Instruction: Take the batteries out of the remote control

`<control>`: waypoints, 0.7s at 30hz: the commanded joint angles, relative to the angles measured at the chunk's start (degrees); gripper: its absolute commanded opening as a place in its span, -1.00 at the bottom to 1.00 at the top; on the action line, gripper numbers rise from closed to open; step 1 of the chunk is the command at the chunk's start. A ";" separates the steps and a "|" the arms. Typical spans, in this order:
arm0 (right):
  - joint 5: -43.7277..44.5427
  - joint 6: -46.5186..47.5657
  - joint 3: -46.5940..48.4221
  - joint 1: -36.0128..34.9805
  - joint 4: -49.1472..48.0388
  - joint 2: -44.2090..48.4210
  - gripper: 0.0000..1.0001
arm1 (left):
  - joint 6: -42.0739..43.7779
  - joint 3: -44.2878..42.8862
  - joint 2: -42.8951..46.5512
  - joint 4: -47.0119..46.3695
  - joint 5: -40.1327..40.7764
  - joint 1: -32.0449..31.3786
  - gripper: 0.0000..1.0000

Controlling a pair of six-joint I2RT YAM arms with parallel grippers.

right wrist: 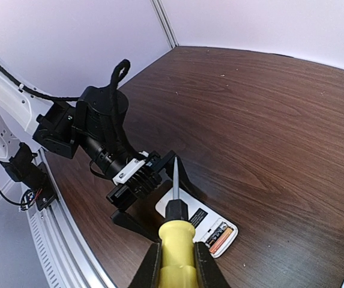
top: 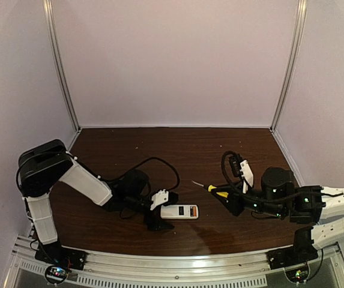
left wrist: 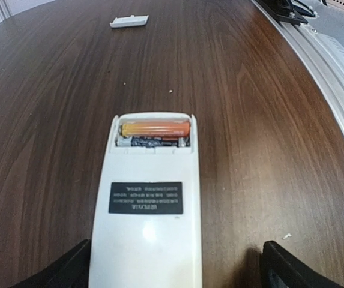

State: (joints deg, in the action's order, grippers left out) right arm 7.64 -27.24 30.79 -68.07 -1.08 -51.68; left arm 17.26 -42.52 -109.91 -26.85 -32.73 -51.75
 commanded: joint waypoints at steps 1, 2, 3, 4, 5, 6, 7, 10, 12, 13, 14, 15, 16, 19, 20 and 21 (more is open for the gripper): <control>1.49 0.19 -0.72 -0.15 0.15 0.73 -1.00 | -1.42 3.42 5.52 -2.78 1.62 -0.26 0.95; 1.47 0.18 -0.76 -0.20 0.03 0.78 -1.00 | -1.88 4.24 6.71 -3.63 2.09 -0.28 0.95; 1.53 0.06 -0.77 -0.19 -0.02 0.77 -1.00 | -2.39 5.35 7.91 -4.56 2.59 -0.28 0.95; 1.58 0.04 -0.80 -0.21 -0.10 0.78 -1.00 | -2.99 5.94 9.12 -5.80 3.50 -0.22 0.95; 1.67 -0.04 -0.84 -0.19 -0.15 0.78 -1.00 | -3.66 7.41 10.43 -7.23 4.56 -0.22 0.95; 1.76 -0.07 -0.89 -0.21 -0.19 0.79 -1.00 | -4.55 8.57 11.81 -8.83 6.14 -0.28 0.95; 1.84 -0.14 -0.97 -0.21 -0.31 0.86 -1.00 | -5.56 9.96 13.49 -11.02 8.82 -0.27 0.95; 2.33 -0.26 -1.08 -0.21 -0.27 0.96 -1.00 | -9.59 16.01 18.91 -21.54 18.54 -0.27 0.95; 2.65 -0.27 -1.23 -0.14 -0.30 1.03 -1.00 | -10.64 19.97 22.67 -27.36 22.76 -0.24 0.95; 2.86 -0.33 -1.30 -0.10 -0.42 1.01 -1.00 | -10.99 21.61 23.54 -30.10 24.23 -0.24 0.95; 3.04 -0.34 -1.35 -0.13 -0.49 1.02 -1.00 | -11.63 22.77 23.75 -32.54 25.83 -0.28 0.95; 3.17 -0.35 -1.35 -0.06 -0.58 0.97 -1.00 | -12.20 23.50 23.29 -34.15 27.09 -0.28 0.95; 3.25 -0.28 -1.38 -0.07 -0.66 0.90 -1.00 | -13.02 23.57 22.11 -35.24 28.91 -0.28 0.95; 3.34 -0.34 -1.43 -0.12 -0.76 0.70 -1.00 | -13.57 20.32 16.33 -34.22 33.52 -0.25 0.95; 3.34 -0.35 -1.43 -0.07 -0.76 0.70 -1.00 | -13.41 18.88 14.89 -32.69 33.27 -0.28 0.95; 3.42 -0.35 -1.47 -0.12 -0.64 0.75 -1.00 | -13.53 18.49 14.16 -32.78 32.82 -0.16 0.95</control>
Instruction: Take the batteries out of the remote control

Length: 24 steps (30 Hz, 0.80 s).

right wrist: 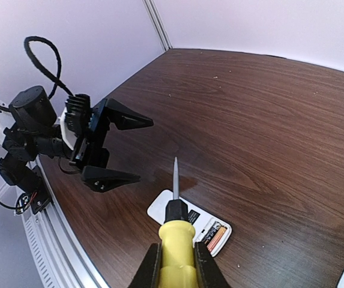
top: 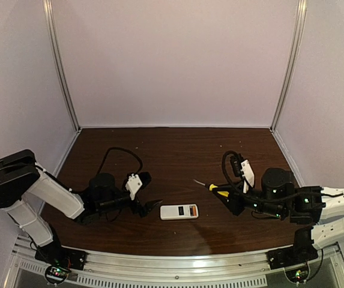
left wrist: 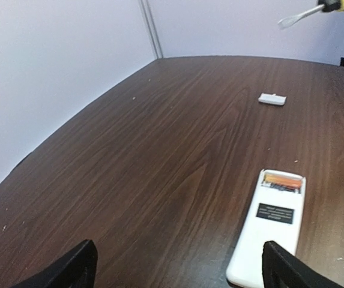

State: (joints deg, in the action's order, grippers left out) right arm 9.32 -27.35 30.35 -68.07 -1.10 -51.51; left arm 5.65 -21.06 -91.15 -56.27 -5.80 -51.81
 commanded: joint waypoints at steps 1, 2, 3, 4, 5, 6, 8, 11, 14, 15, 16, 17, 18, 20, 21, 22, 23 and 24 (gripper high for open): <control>1.89 -0.31 -1.02 -0.07 -0.58 0.73 -1.00 | -1.95 -2.52 -4.83 -4.72 2.81 0.11 0.95; 2.02 -0.37 -1.13 -0.05 -0.43 0.90 -1.00 | -1.91 -1.65 -4.42 -5.44 0.65 0.27 0.95; 2.14 -0.34 -1.09 -0.05 -0.27 1.10 -1.00 | -1.69 -1.43 -3.85 -5.12 -0.99 0.38 0.95; 2.23 -0.35 -1.16 -0.12 -0.23 1.36 -1.00 | -1.20 -1.66 -3.27 -3.71 -2.35 0.46 0.95; 2.35 -0.33 -1.24 -0.05 -0.21 1.57 -1.00 | -0.64 -2.05 -2.98 -1.92 -3.65 0.52 0.95; 2.37 -0.36 -1.33 -0.06 -0.26 1.71 -1.00 | 0.47 -2.35 -3.00 0.16 -5.98 0.68 0.95; 2.38 -0.41 -1.55 -0.09 -0.26 1.93 -1.00 | 1.66 -2.21 -4.32 0.32 -10.51 0.99 0.95; 2.36 -0.63 -1.44 -0.10 -0.07 2.02 -1.00 | 3.81 -2.56 -5.98 0.71 -15.44 1.10 0.95; 2.32 -0.90 -1.26 -0.11 0.30 2.32 -1.00 | 6.39 -2.32 -6.62 2.03 -18.56 1.32 0.95; 2.41 -1.01 -1.32 -0.13 0.25 2.43 -1.00 | 6.92 -2.18 -6.77 2.27 -19.46 1.48 0.95; 2.45 -1.10 -1.39 -0.09 0.30 2.50 -1.00 | 7.45 -2.22 -6.86 2.78 -20.56 1.60 0.95; 2.45 -1.28 -1.44 -0.07 0.31 2.54 -1.00 | 7.83 -2.24 -6.99 3.23 -21.35 1.68 0.95; 2.46 -1.51 -1.48 -0.08 0.31 2.63 -1.00 | 8.28 -2.26 -7.27 3.37 -22.18 1.71 0.95; 2.27 -1.67 -1.78 -0.11 0.05 2.72 -1.00 | 9.25 -2.45 -8.07 3.70 -23.19 1.71 0.95; 2.06 -1.73 -1.83 -0.13 -0.06 2.70 -1.00 | 9.81 -2.54 -8.65 3.75 -23.38 1.71 0.95; 1.76 -1.78 -1.87 -0.11 -0.23 2.80 -1.00 | 10.54 -2.79 -9.32 4.05 -23.39 1.71 0.95; 1.60 -1.91 -1.99 -0.02 -0.28 2.89 -1.00 | 10.91 -3.15 -10.06 4.40 -23.06 1.71 0.95; 1.27 -2.06 -2.18 -0.01 -0.55 2.93 -0.95 | 11.38 -3.64 -10.77 5.14 -22.94 1.71 0.95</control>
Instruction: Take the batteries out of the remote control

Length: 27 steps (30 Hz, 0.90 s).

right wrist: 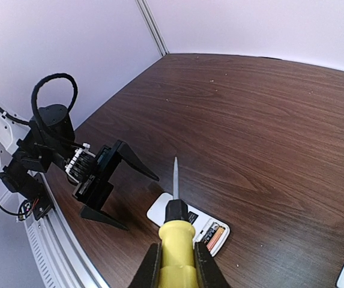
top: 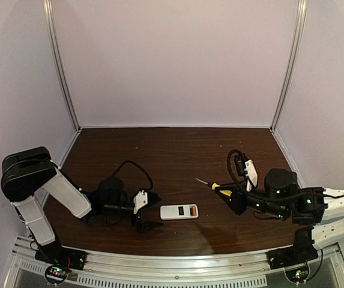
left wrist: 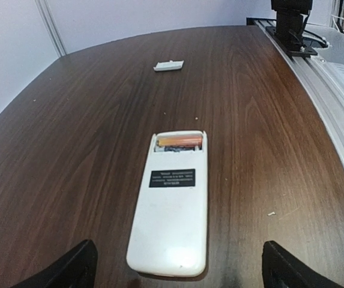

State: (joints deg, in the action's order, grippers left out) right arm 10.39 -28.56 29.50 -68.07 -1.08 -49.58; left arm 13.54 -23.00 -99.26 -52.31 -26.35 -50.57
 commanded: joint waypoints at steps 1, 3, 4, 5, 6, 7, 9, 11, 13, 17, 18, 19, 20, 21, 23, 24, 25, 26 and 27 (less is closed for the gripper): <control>-0.10 -0.93 -1.38 0.02 -0.73 1.14 -0.91 | 3.88 -2.42 -3.63 2.24 -2.47 0.47 0.93; -0.67 -1.06 -1.55 0.15 -0.99 1.07 -1.00 | 4.72 -3.92 -4.96 4.47 -3.60 0.40 0.86; -0.71 -1.17 -1.65 0.12 -1.09 0.99 -1.00 | 4.81 -4.38 -5.50 4.68 -3.88 0.38 0.84; -0.77 -1.30 -1.86 0.20 -1.42 1.03 -1.00 | 4.78 -4.75 -5.99 4.65 -3.85 0.31 0.83; -0.64 -1.34 -2.11 0.20 -1.87 1.18 -1.00 | 4.57 -5.05 -6.49 4.23 -3.56 0.30 0.83; -0.41 -1.48 -2.22 0.20 -2.04 1.28 -1.00 | 4.18 -5.30 -6.88 3.75 -2.93 0.34 0.82; 0.48 -1.68 -2.35 0.15 -1.73 1.49 -1.00 | 2.99 -5.85 -8.03 2.70 -1.94 0.29 0.83; 1.12 -1.76 -2.29 0.19 -1.28 1.70 -1.00 | 2.00 -7.09 -9.50 2.82 -1.32 0.29 0.83; 1.38 -1.84 -2.30 0.13 -1.05 1.77 -1.00 | 1.36 -8.36 -10.92 2.81 -1.75 0.34 0.83; 1.58 -1.77 -2.11 0.13 -0.68 1.69 -1.00 | -0.39 -10.28 -12.86 2.25 -3.48 0.29 0.80; 1.56 -1.77 -2.08 0.13 -0.60 1.68 -1.00 | -0.89 -10.63 -13.10 2.03 -3.98 0.30 0.78; 1.63 -1.81 -2.12 0.18 -0.59 1.64 -1.00 | -1.39 -10.98 -13.41 1.89 -4.45 0.29 0.77; 1.65 -1.73 -2.10 0.16 -0.71 1.60 -1.00 | -1.75 -11.43 -13.68 1.93 -4.88 0.31 0.76; 1.59 -1.68 -2.18 0.20 -0.68 1.59 -1.00 | -1.96 -11.90 -14.02 2.28 -5.22 0.30 0.75; 1.55 -1.68 -2.23 0.16 -0.76 1.59 -1.00 | -2.40 -12.79 -14.72 2.94 -5.74 0.29 0.71; 1.60 -1.68 -2.25 0.14 -0.76 1.59 -1.00 | -2.46 -13.42 -14.98 3.80 -6.16 0.30 0.69; 1.61 -1.68 -2.21 0.16 -0.83 1.51 -1.00 | -2.65 -13.98 -15.26 4.26 -6.70 0.29 0.68; 1.57 -1.69 -2.19 0.14 -0.85 1.50 -1.00 | -2.83 -14.60 -15.46 5.29 -7.28 0.29 0.67; 1.55 -1.72 -2.17 0.15 -0.93 1.44 -1.00 | -3.06 -15.14 -15.62 5.69 -7.80 0.29 0.66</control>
State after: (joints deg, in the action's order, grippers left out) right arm 10.57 -30.04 27.68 -68.05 -1.87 -48.60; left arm 12.05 -35.68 -113.49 -48.03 -31.16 -50.57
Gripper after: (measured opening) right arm 0.158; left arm 0.840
